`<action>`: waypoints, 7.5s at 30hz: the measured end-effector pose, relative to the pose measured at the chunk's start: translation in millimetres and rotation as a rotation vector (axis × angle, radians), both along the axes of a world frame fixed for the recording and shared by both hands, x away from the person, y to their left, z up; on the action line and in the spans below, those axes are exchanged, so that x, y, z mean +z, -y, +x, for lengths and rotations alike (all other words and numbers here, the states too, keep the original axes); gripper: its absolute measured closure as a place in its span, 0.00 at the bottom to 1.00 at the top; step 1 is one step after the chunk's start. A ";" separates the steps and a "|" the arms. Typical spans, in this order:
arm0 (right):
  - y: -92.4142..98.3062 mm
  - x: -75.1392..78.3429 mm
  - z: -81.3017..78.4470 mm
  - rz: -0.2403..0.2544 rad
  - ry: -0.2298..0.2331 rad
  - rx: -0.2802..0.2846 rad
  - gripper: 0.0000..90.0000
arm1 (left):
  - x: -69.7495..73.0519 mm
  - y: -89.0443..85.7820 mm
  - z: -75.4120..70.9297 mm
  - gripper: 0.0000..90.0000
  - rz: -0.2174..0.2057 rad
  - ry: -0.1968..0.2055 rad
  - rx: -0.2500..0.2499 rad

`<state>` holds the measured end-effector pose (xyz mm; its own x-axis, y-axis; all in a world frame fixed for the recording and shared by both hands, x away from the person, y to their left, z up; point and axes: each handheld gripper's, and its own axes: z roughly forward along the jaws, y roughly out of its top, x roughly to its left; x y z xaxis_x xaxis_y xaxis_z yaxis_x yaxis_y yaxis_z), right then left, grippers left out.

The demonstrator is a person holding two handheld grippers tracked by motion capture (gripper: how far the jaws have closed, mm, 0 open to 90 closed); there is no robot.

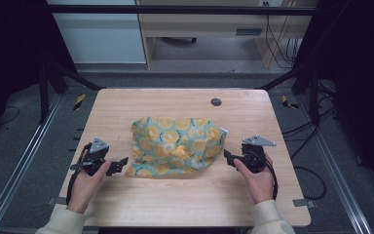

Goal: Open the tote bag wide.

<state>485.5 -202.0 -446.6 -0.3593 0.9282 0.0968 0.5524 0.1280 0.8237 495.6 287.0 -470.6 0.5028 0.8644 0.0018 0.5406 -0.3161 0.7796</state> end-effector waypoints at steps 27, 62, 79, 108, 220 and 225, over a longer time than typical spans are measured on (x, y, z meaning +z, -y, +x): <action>-73.4 59.2 80.8 -0.070 -0.083 0.270 0.96 | -0.2 -5.8 3.9 0.09 0.051 -0.012 0.021; -95.7 59.4 -58.0 -0.008 0.123 0.552 1.00 | 50.4 -6.3 -2.0 0.35 0.057 0.080 -0.056; -93.6 34.2 -58.3 0.013 0.080 0.553 1.00 | 56.9 42.9 61.3 0.23 0.092 -0.060 -0.168; -81.8 18.0 -53.7 0.019 0.024 0.489 1.00 | 95.1 63.6 25.2 0.99 0.067 0.108 -0.258; -67.5 9.2 -26.1 -0.071 0.017 0.393 0.98 | 16.5 46.5 -43.9 0.98 0.130 -0.087 -0.475; -56.2 14.3 -46.5 -0.067 0.026 0.411 0.99 | 17.7 42.9 -43.5 0.98 0.127 -0.085 -0.470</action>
<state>439.0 -145.8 -432.3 -0.7028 0.7108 0.0275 0.4235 0.3870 0.8191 452.1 244.1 -452.9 0.8412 0.5396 0.0345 0.3765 -0.6304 0.6789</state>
